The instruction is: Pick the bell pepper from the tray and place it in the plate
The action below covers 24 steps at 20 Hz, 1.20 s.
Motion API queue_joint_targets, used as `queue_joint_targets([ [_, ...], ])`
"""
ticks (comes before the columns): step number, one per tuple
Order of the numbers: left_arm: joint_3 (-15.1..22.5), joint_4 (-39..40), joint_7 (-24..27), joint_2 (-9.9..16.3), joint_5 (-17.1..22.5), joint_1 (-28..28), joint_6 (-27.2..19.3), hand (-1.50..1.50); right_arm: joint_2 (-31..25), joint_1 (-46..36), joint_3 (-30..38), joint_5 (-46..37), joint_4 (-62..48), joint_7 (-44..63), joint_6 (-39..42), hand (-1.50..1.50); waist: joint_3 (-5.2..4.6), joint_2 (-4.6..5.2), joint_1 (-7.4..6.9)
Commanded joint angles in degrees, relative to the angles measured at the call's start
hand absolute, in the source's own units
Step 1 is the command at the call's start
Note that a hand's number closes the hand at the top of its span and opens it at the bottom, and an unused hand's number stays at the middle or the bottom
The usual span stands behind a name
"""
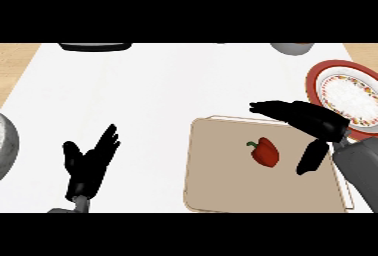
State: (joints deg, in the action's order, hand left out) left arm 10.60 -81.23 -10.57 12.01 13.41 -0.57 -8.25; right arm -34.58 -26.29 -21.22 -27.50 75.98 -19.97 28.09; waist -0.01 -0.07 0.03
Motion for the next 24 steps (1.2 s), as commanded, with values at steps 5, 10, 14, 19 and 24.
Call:
queue_joint_targets([
  [5, -0.88, 4.82, 0.66, -3.63, -3.92, 2.84, -0.28, 0.0, 4.62, 6.02, 1.95, -7.92, 2.88, -1.21, -0.16, -1.5, 0.01, 0.06, 0.02],
  [10, -1.12, -1.68, -1.36, -2.88, -3.35, -1.43, 1.27, 0.0, 4.78, 3.91, 4.33, -13.43, 0.66, -1.38, -1.45, -1.5, 0.02, 0.05, -0.26],
  [14, -2.72, -4.83, -3.87, -1.52, -2.66, -2.12, 2.81, 0.0, 10.35, 3.05, 2.35, -19.08, -3.26, 0.65, -4.61, -1.5, 0.03, 0.07, -0.45],
  [19, -5.73, 3.71, -1.2, -2.38, -2.98, 2.97, 5.18, 0.0, 9.34, 3.88, 4.98, -22.0, -7.35, -5.27, -5.71, -1.5, 0.02, 0.13, -0.22],
  [24, -3.88, -2.45, -2.74, -3.5, -4.32, -1.4, 5.06, 0.0, 14.65, 3.54, 2.46, -27.19, -8.86, -1.76, -5.6, -1.5, 0.02, 0.07, -0.38],
])
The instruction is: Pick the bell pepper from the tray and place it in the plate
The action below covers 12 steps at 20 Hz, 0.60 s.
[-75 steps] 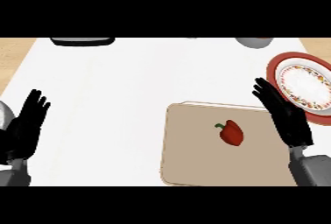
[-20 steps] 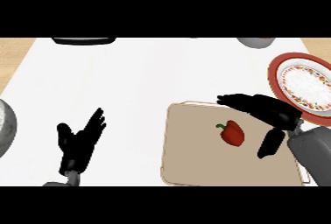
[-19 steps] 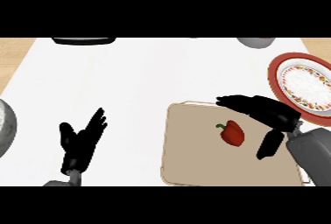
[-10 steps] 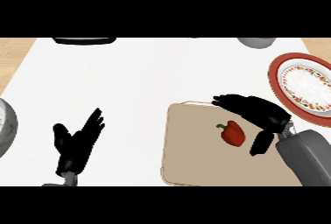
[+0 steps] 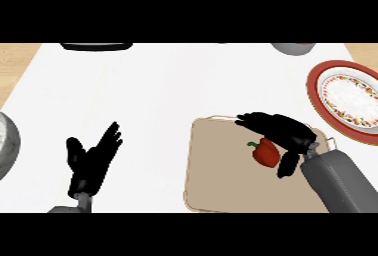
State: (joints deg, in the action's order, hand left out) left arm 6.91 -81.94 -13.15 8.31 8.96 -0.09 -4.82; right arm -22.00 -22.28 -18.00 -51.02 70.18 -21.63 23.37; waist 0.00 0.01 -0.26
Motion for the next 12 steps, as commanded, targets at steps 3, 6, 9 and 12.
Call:
queue_joint_targets([
  [3, -2.37, 1.86, 1.83, 1.01, 0.45, -0.59, 2.26, 0.0, 0.0, -3.39, -2.42, -6.29, -3.98, -2.63, 0.5, 1.5, -0.01, 0.04, -0.16],
  [6, -0.19, -1.46, -0.79, -1.16, -2.74, -1.53, -1.42, 0.0, 0.03, -1.77, -2.28, -9.07, -6.78, -7.89, -5.48, 1.5, 0.01, 0.02, -0.13],
  [9, -1.51, 1.69, -0.4, -1.39, -2.14, 1.52, 0.39, 0.0, 2.0, 3.79, -3.17, -11.18, -3.18, -6.93, -8.65, 1.5, -0.01, -0.01, 0.29],
  [12, -0.93, 0.26, -0.03, -2.71, -2.88, -0.77, 0.27, 0.0, 3.03, 0.25, -0.46, -12.79, -5.76, -9.48, -9.14, 1.5, 0.0, -0.01, 0.08],
])
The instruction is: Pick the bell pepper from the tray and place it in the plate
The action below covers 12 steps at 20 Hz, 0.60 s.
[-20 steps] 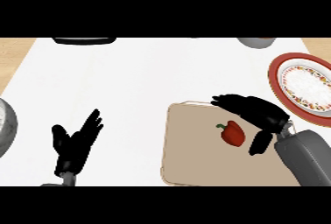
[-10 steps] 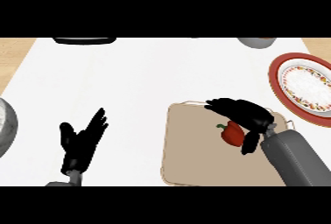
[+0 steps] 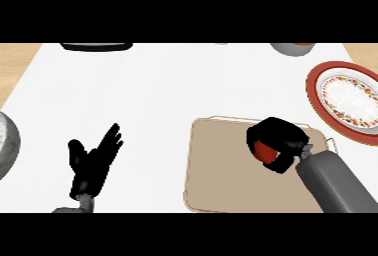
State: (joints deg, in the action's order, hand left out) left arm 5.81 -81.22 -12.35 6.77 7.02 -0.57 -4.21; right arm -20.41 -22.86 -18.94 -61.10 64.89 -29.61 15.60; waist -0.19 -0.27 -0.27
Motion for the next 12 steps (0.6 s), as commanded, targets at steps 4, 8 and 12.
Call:
queue_joint_targets([
  [4, -1.83, -2.06, -0.82, 1.03, 0.79, -1.22, 0.47, 0.0, -3.48, 17.31, 2.99, 0.95, 11.24, 1.72, -4.81, 1.5, 0.15, -0.32, 2.58],
  [8, -3.66, -1.0, 0.89, 1.01, 0.93, -3.62, -0.98, 0.0, -5.21, 30.65, 7.48, 4.14, 20.53, 4.14, -9.35, 1.5, 0.06, -0.79, 5.16],
  [12, -1.19, -2.87, -0.18, -0.21, 0.63, -4.03, -0.21, 0.0, -2.25, 36.84, 13.91, 15.84, 30.22, -3.06, -14.73, 1.5, 0.19, -0.49, 3.61],
])
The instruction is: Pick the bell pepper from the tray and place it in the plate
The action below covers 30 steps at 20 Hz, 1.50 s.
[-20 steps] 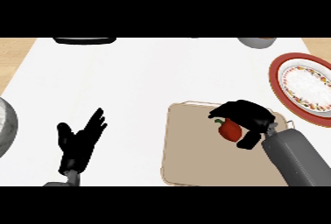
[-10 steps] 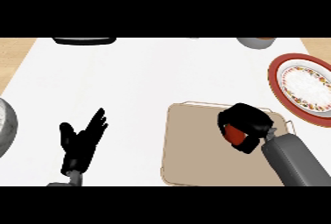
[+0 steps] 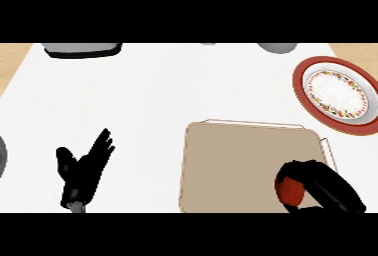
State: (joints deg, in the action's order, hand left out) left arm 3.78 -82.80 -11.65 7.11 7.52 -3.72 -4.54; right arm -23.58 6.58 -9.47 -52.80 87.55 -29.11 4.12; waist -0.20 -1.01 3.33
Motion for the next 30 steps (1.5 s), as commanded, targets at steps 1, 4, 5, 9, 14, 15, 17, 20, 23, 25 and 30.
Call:
queue_joint_targets([
  [1, -0.31, -0.29, -0.49, 0.16, 0.05, 0.03, -0.15, 0.0, 2.04, 9.47, 4.63, 8.96, 11.59, -4.03, -4.48, 1.5, 0.16, 0.18, 0.61],
  [4, 1.04, -3.04, -1.15, 0.06, -0.88, -2.51, -0.53, 0.0, 1.2, 15.09, 11.37, 15.92, 16.61, -8.1, -6.94, 1.5, 0.23, 0.31, -0.51],
  [5, 0.22, -2.03, -2.28, 0.71, 0.19, -0.53, 0.55, 0.0, 0.49, 16.76, 13.32, 19.6, 20.68, -7.04, -3.79, 1.5, 0.16, 0.41, -0.29],
  [9, 0.26, 1.3, 1.0, -0.22, -0.25, 0.53, 1.14, 0.0, 4.52, 20.41, 18.61, 28.87, 24.1, -3.8, -1.96, 1.5, 0.15, 0.8, -1.42],
  [14, 1.78, 1.13, -0.03, -1.25, -1.41, 2.18, 0.92, 0.0, 4.63, 12.7, 26.52, 38.66, 17.05, 2.16, 1.56, 1.5, 0.21, 1.05, -3.05],
  [15, 2.01, -0.47, -0.71, -1.12, -1.04, 0.53, 1.22, 0.0, 1.97, 10.93, 29.17, 42.86, 19.2, 5.8, 5.47, 1.5, 0.19, 1.0, -3.24],
  [17, 1.55, 0.73, -0.23, -1.02, -1.18, 1.64, 1.41, 0.0, 2.71, 5.3, 30.19, 43.8, 11.6, 5.33, 3.83, 1.5, 0.21, 1.08, -3.55],
  [20, 2.91, 0.8, -0.66, -2.23, -2.69, 2.2, 0.19, 0.0, 0.65, -1.86, 33.18, 47.93, 4.12, 7.38, 4.85, 1.5, 0.23, 1.14, -4.02],
  [23, 2.0, -2.08, -2.65, -1.02, -2.35, 2.27, 0.52, 0.0, -2.22, -7.64, 35.81, 45.03, -7.99, -0.35, 2.56, 1.5, 0.25, 1.1, -3.96],
  [25, 1.95, -0.57, -3.4, -1.91, -1.65, 3.49, 0.87, 0.0, -3.41, -12.35, 36.46, 43.36, -12.56, 0.48, -0.21, 1.5, 0.24, 1.13, -4.0],
  [30, 2.43, -1.02, -3.47, -1.76, -2.11, 3.83, 1.26, 0.0, -9.15, -26.69, 39.37, 41.69, -35.28, -6.65, -3.87, 1.5, 0.34, 1.43, -5.12],
])
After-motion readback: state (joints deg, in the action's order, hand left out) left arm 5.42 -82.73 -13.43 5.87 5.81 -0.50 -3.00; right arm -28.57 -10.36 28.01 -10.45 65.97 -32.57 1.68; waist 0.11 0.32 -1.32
